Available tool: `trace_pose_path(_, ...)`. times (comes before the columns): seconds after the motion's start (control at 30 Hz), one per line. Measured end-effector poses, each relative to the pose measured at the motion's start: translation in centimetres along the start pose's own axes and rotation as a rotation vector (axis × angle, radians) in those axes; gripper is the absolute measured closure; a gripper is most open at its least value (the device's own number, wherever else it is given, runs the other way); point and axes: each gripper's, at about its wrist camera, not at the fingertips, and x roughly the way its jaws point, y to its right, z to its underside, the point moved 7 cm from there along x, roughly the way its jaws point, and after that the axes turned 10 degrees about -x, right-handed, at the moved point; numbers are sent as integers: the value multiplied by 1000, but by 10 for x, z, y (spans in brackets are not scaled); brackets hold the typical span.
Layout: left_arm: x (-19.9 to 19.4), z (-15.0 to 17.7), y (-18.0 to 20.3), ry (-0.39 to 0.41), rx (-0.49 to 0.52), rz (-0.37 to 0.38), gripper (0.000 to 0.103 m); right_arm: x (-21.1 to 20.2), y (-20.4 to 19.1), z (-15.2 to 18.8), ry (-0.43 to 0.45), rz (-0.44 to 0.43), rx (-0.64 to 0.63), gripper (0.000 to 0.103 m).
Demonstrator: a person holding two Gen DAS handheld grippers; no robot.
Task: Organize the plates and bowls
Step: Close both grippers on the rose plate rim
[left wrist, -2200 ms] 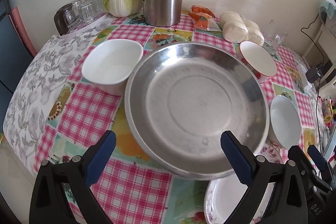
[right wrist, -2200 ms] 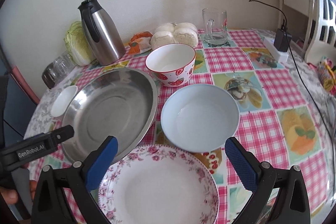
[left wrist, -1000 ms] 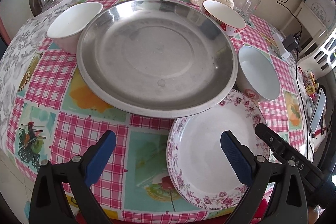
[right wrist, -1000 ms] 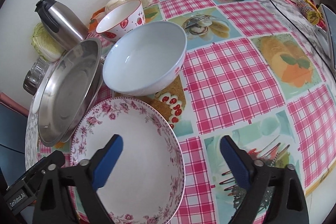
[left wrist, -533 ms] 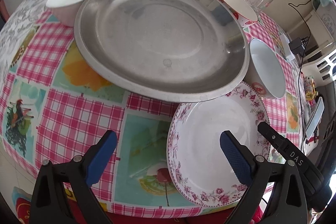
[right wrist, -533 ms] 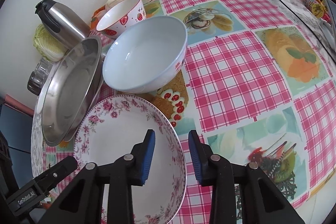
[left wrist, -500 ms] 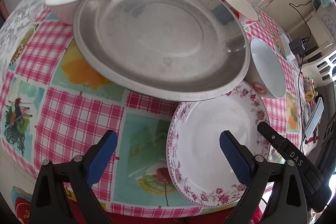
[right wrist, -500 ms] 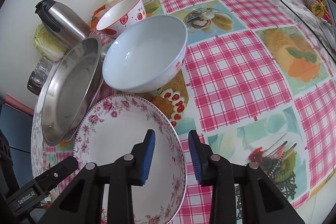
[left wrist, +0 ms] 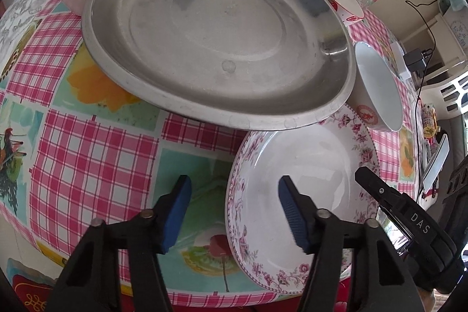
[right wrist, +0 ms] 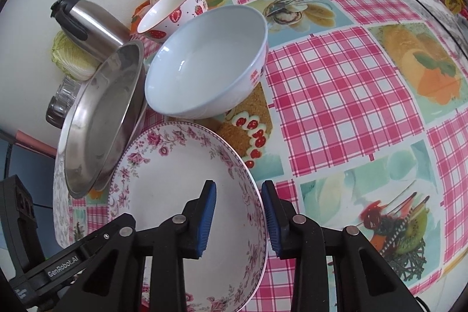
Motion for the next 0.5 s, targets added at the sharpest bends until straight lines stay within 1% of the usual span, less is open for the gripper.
trace_pose_path(0.07,0,-2,-3,7,-15,6,56,-2,8,-1,3,-17,24,69)
trace_pose_path(0.2,-1,-5,-12,1,-91,70,70,0,21,-2,5,-63,75,73)
trace_pose_path(0.27,0,-5,-15,-6,-117,88,80,1,27,-2,7,-95,102,78)
trace_pose_path(0.3,1,-5,-16,-13,-128,102,82,-5,28,1,6,-109,116,80)
trace_pose_path(0.33,2,-4,-16,-18,-137,124,86,-4,31,1,5,-135,133,82)
trace_pose_path(0.4,4,-2,-15,-36,-153,152,86,-3,38,1,-1,-180,155,85)
trace_pose_path(0.43,4,-2,-15,-41,-154,158,86,-3,42,1,-5,-193,158,88)
trace_pose_path(0.5,5,-2,-15,-40,-148,153,86,-4,48,2,-12,-203,149,89)
